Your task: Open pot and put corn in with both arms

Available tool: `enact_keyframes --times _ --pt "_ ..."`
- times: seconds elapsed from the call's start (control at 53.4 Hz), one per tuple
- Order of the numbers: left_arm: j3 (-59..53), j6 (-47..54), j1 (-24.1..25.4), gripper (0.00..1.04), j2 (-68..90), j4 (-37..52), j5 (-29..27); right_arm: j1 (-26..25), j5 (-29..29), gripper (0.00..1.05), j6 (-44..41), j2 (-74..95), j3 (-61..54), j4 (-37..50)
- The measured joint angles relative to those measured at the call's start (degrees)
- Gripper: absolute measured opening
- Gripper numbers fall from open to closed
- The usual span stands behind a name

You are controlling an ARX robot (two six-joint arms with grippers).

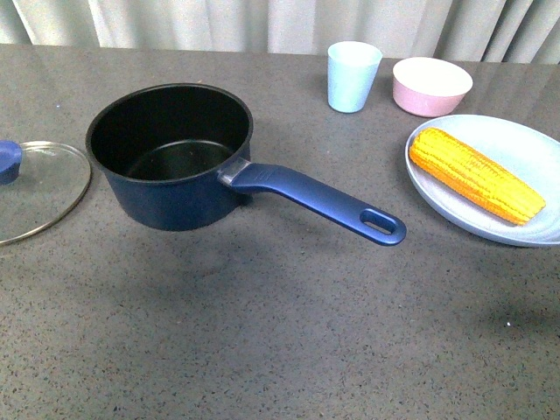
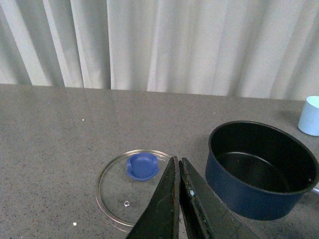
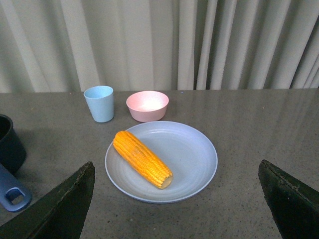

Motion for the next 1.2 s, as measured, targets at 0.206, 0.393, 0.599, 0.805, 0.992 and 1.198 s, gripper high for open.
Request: enact_keyframes --times 0.206,0.393,0.599,0.805,0.992,1.198 --pt "0.0 0.0 0.0 0.02 -8.5 -7.8 0.0 0.0 0.0 0.96 0.0 0.0 0.0 0.0" --pt "0.0 0.0 0.0 0.02 -15.2 -14.2 0.0 0.0 0.0 0.96 0.0 0.0 0.0 0.0" --pt "0.0 0.0 0.0 0.02 -19.4 -18.3 0.0 0.0 0.0 0.96 0.0 0.0 0.0 0.0" --pt "0.0 0.0 0.0 0.02 -23.0 -21.9 0.0 0.0 0.0 0.96 0.0 0.0 0.0 0.0" --pt "0.0 0.0 0.0 0.02 -25.5 -24.3 0.0 0.0 0.0 0.96 0.0 0.0 0.0 0.0" --pt "0.0 0.0 0.0 0.02 -33.4 -34.2 0.0 0.0 0.0 0.96 0.0 0.0 0.0 0.0"
